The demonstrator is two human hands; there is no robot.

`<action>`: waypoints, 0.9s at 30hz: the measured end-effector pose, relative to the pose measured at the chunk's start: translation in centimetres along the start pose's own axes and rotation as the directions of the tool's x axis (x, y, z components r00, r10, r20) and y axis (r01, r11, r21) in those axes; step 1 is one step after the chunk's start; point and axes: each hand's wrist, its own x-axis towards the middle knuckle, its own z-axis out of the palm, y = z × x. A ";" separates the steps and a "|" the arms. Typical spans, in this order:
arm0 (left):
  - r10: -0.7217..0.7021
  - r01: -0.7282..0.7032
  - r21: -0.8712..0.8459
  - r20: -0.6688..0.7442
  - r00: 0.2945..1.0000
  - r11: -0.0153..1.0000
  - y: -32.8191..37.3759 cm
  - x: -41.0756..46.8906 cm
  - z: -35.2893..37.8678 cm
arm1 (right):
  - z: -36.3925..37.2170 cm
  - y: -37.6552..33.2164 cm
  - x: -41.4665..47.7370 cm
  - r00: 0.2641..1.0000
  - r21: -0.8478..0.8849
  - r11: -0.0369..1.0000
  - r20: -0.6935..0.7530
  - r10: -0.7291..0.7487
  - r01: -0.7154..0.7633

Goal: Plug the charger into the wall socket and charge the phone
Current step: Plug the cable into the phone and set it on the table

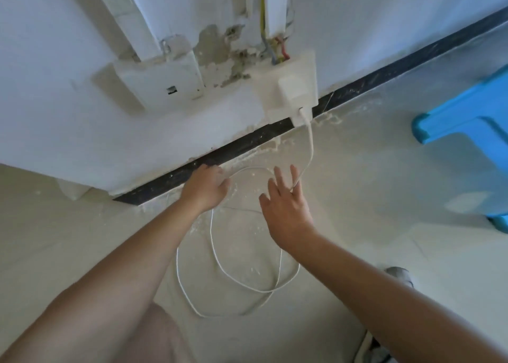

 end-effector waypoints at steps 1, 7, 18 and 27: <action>-0.007 0.005 0.064 0.031 0.999 0.998 -0.4 -0.3 0.7 | 0.9 -0.8 -0.1 0.997 -0.018 0.999 0.074 0.033 -0.032; -0.104 0.093 0.186 0.055 0.993 0.978 -1.2 -1.2 3.9 | 4.1 -4.1 -1.7 0.969 0.379 0.899 0.191 0.157 -0.220; -0.028 0.051 0.140 -0.159 0.987 0.989 -2.3 1.3 8.3 | 7.9 -3.4 -0.3 0.915 0.474 0.797 0.328 0.235 -0.375; 0.010 -0.018 -0.077 -0.103 0.995 0.997 -1.5 -10.7 4.0 | 2.6 -2.0 0.5 0.640 0.638 -0.326 0.760 0.117 -0.698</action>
